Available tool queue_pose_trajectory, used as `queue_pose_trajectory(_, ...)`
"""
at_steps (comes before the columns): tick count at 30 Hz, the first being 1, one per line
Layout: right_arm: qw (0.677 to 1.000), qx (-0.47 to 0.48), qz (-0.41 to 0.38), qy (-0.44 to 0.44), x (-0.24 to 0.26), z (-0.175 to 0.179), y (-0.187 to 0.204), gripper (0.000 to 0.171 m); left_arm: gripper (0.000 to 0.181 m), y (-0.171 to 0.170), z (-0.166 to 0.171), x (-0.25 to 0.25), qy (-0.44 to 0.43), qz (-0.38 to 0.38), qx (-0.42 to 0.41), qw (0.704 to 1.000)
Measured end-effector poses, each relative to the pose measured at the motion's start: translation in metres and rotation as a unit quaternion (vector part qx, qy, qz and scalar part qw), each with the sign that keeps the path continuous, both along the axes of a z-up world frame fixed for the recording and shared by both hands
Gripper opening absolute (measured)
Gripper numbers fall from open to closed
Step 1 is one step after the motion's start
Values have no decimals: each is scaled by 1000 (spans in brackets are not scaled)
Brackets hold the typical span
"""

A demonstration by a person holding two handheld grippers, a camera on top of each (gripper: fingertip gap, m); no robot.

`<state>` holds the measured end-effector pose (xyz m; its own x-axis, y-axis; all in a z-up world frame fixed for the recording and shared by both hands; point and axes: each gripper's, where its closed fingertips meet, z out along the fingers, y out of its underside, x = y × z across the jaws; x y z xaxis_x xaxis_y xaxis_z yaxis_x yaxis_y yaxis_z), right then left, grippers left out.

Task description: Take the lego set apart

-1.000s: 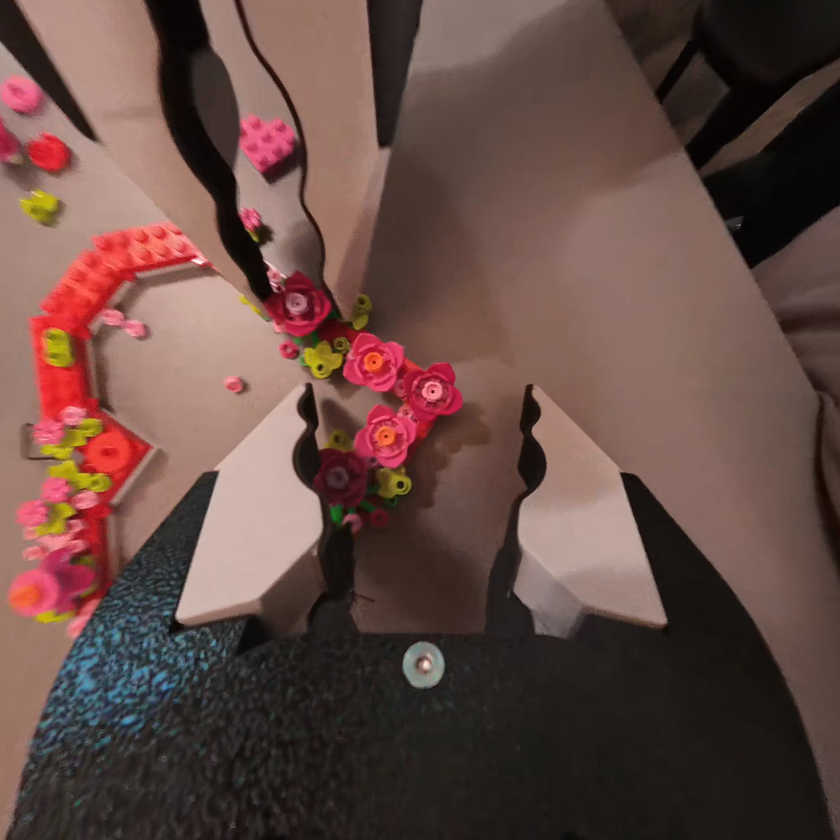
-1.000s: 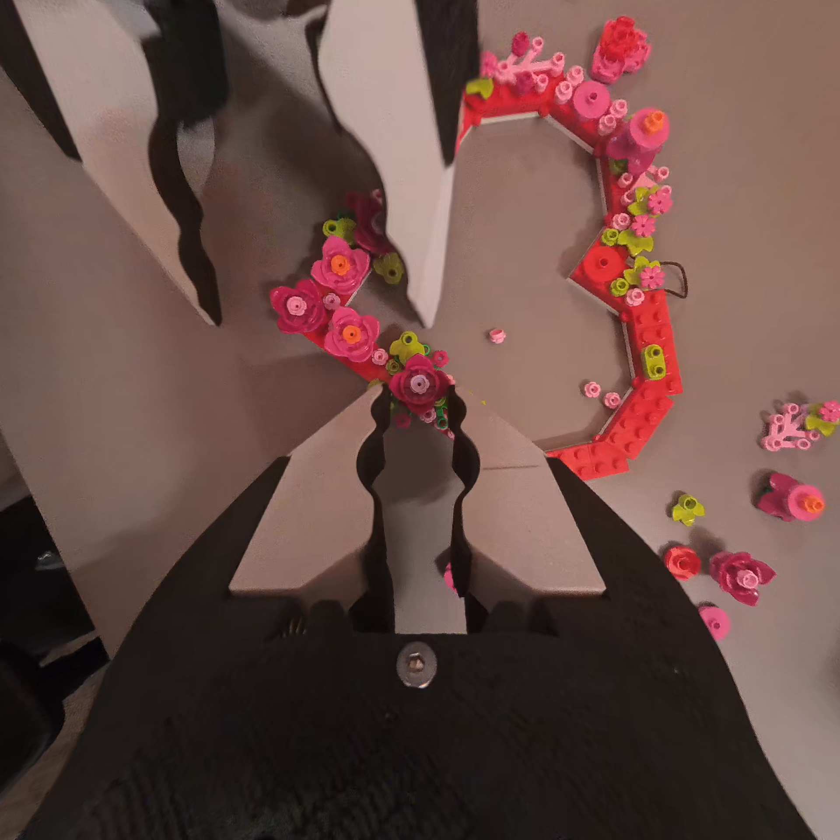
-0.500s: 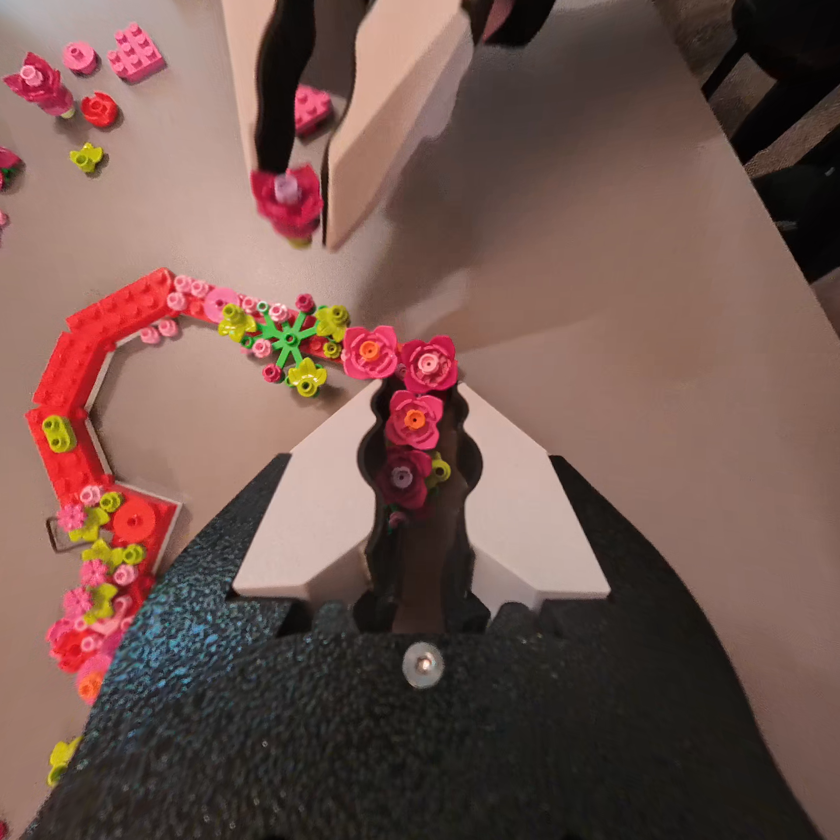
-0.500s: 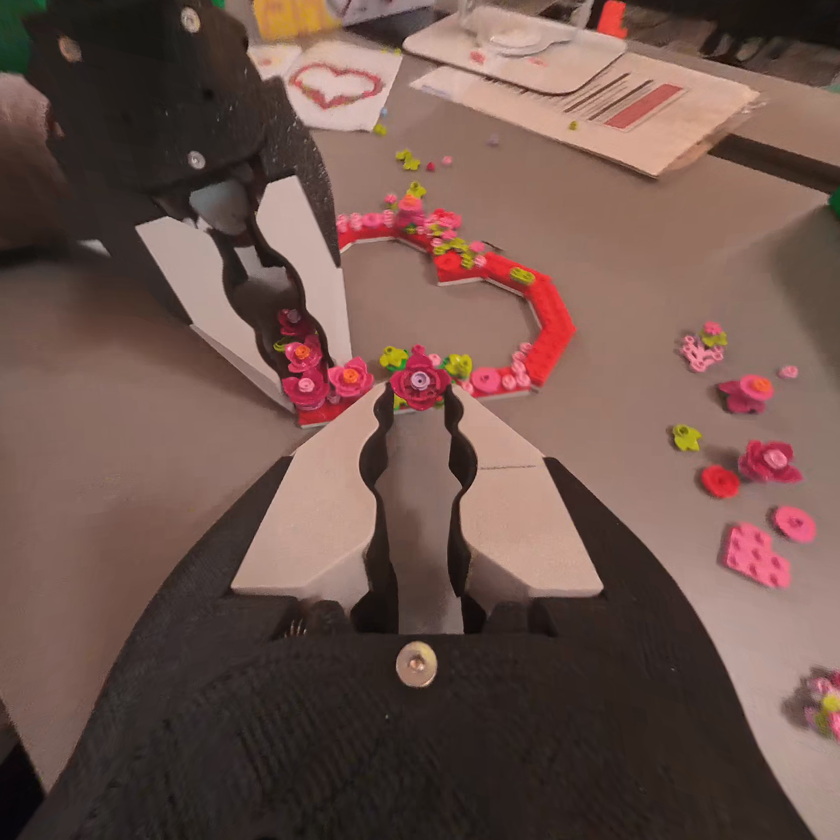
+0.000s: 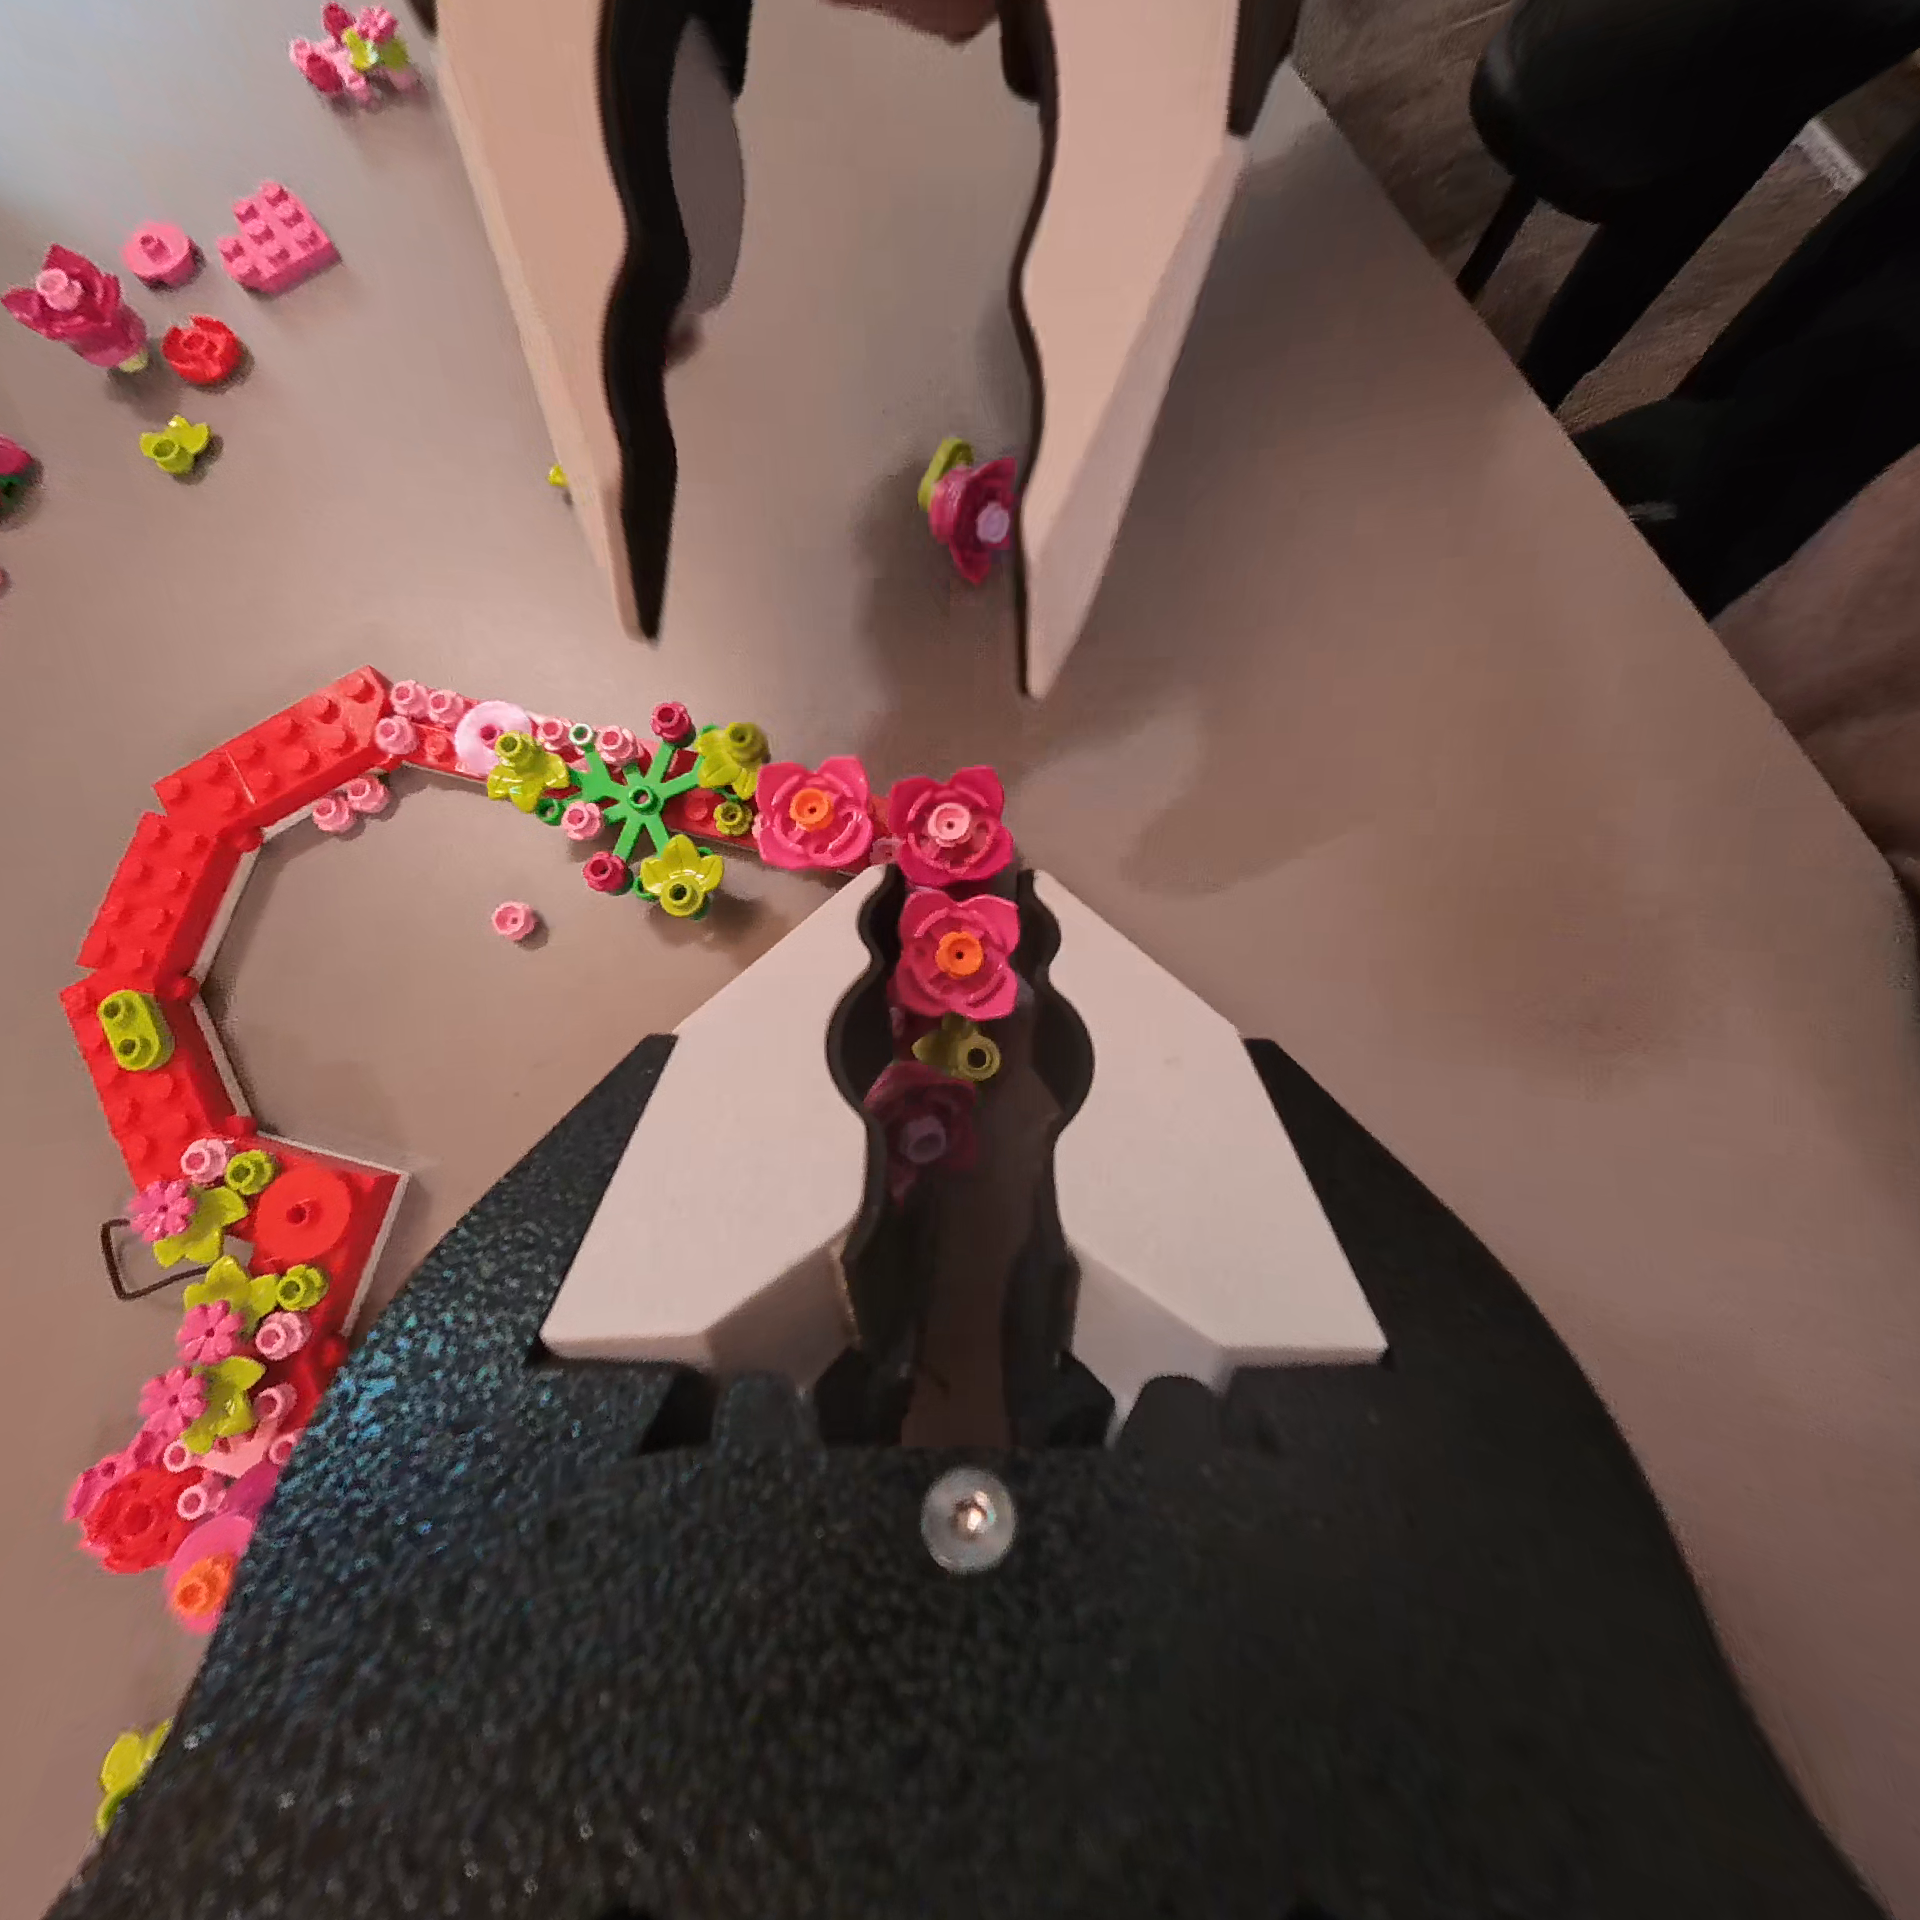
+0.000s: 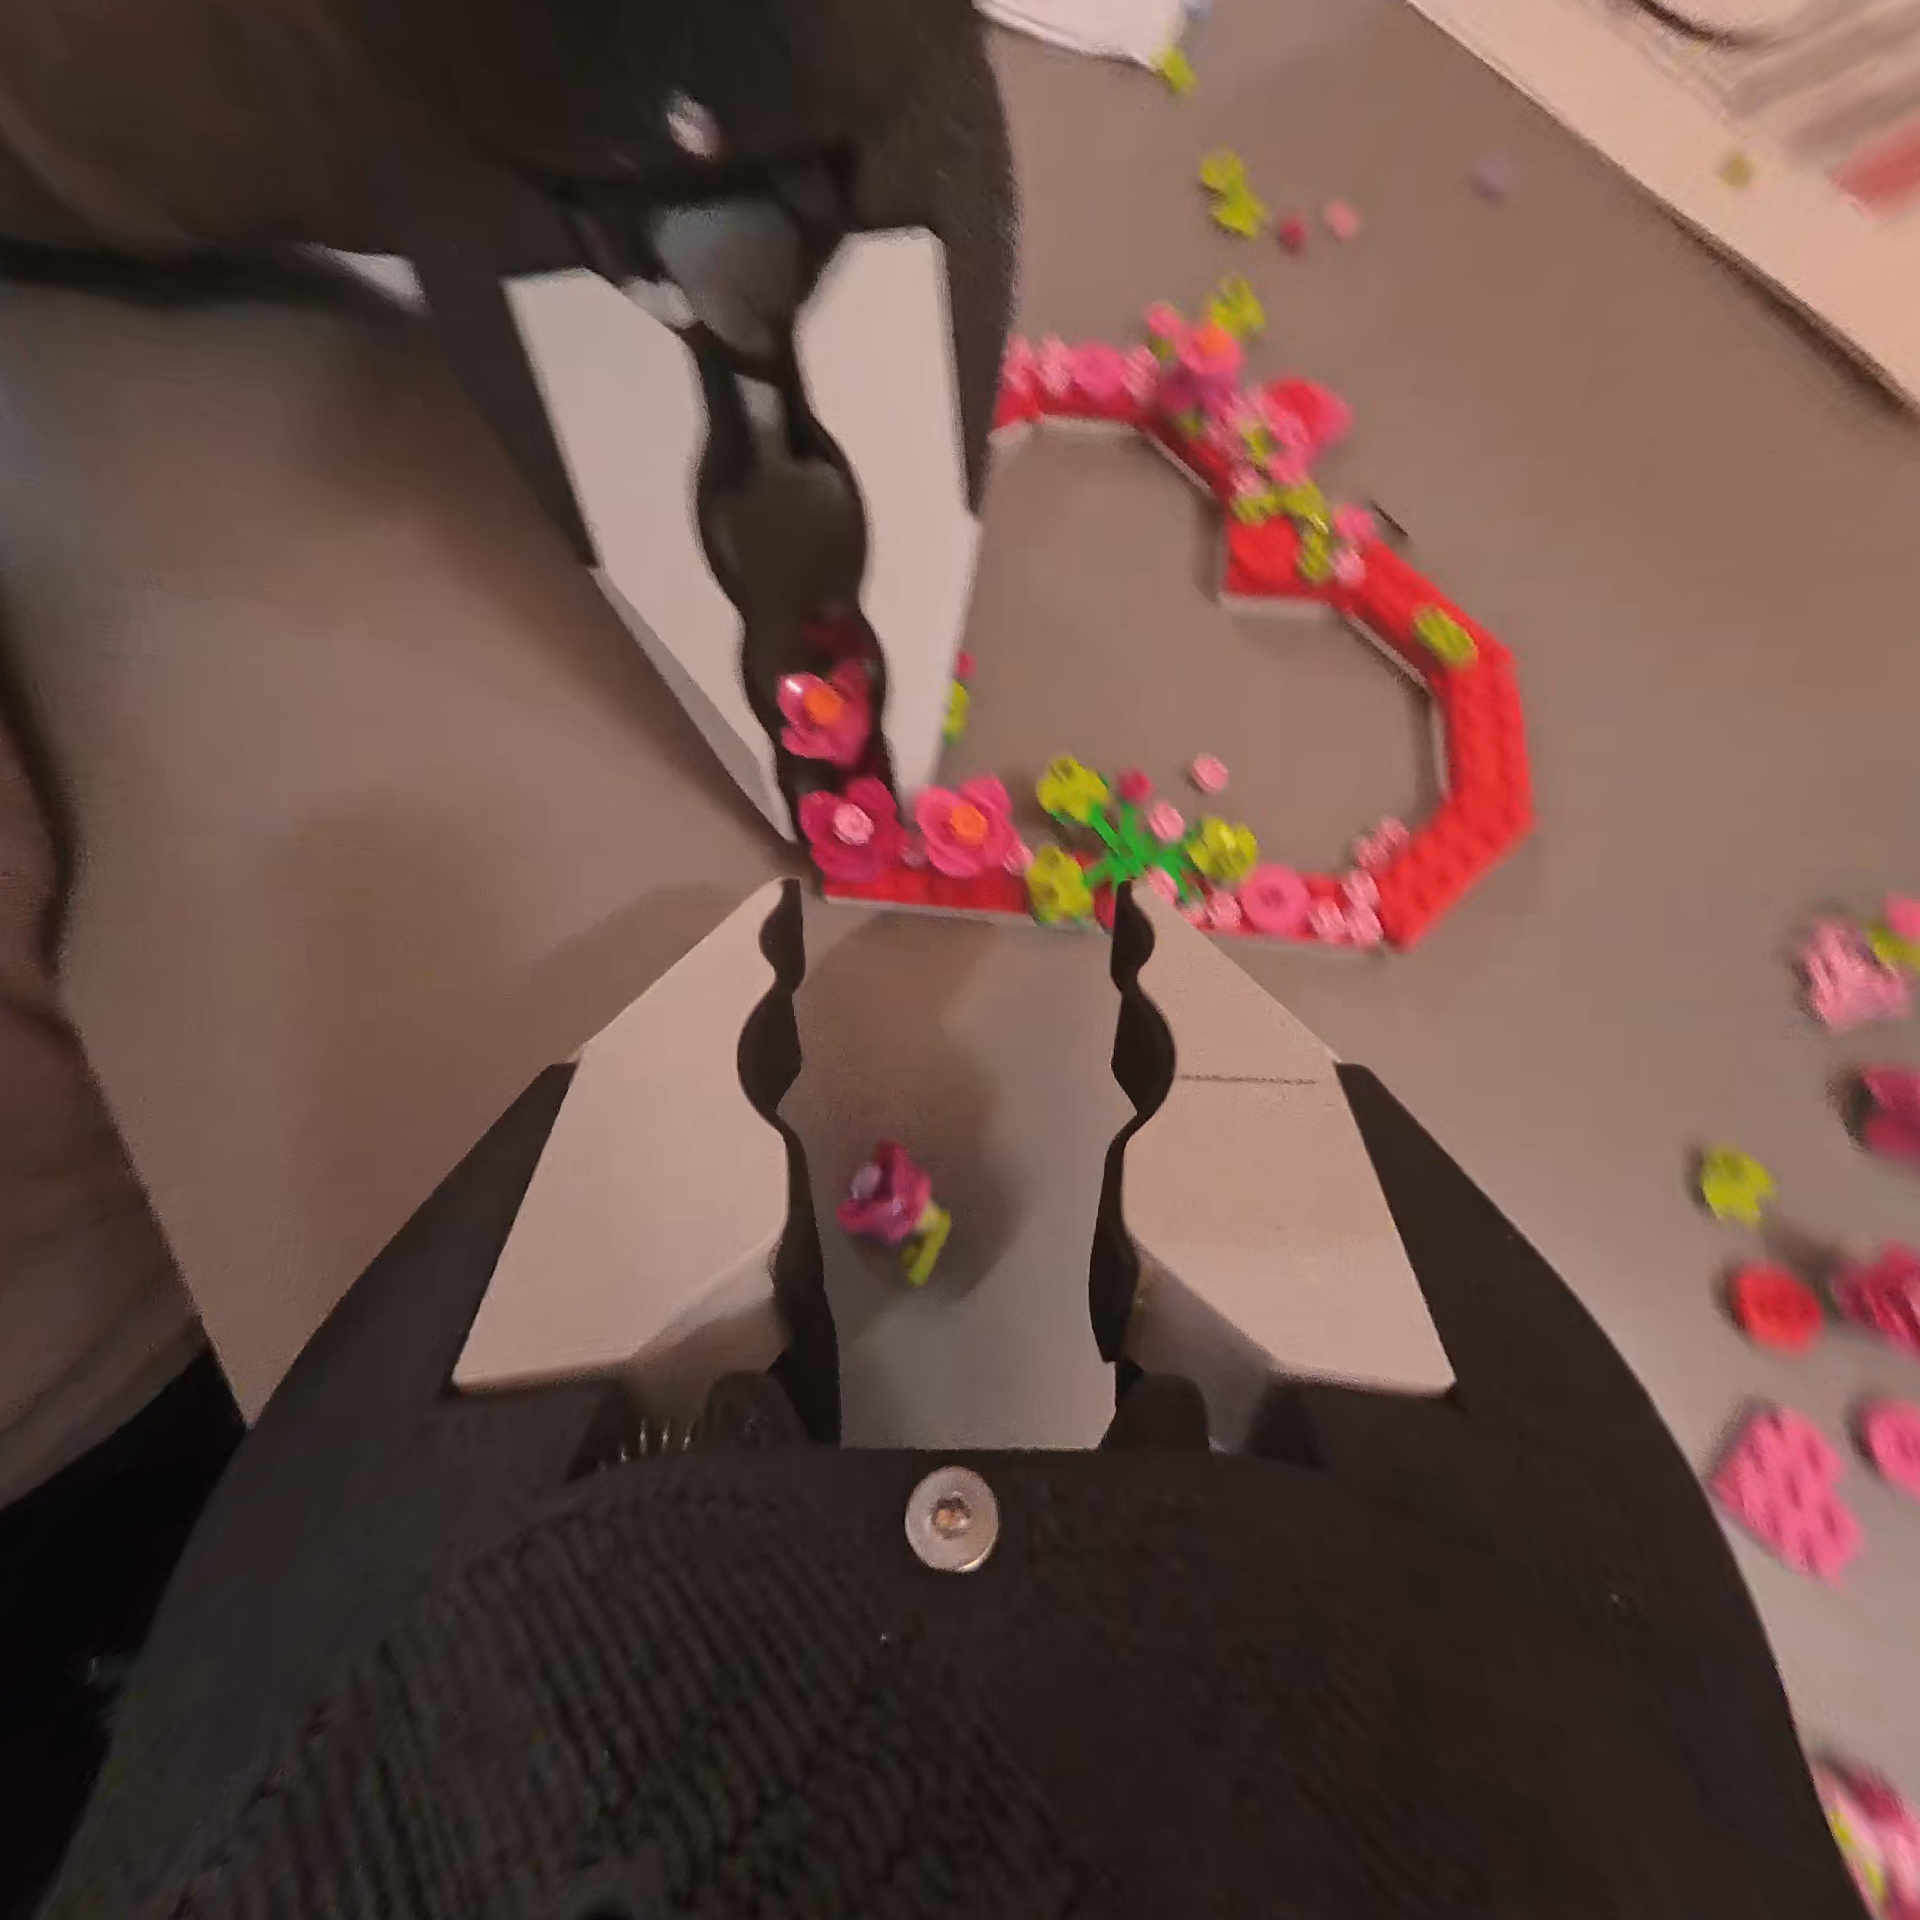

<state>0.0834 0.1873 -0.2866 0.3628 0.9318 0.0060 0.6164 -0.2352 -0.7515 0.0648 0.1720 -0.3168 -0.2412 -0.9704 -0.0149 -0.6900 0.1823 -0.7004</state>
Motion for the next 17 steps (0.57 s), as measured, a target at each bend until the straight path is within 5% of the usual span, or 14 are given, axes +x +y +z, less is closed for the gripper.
queue_pose_trajectory(1,1000,1,29,0,-8,0,-5,57,19,-1,0,0,-4,-6,3,1000)
queue_pose_trajectory(12,984,34,132,-116,-29,-25,-17,28,18,-5,26,-18,-67,-10,20,998)
queue_pose_trajectory(17,974,70,140,-162,-29,-33,-18,20,18,-13,16,-57,11,16,12,1000)
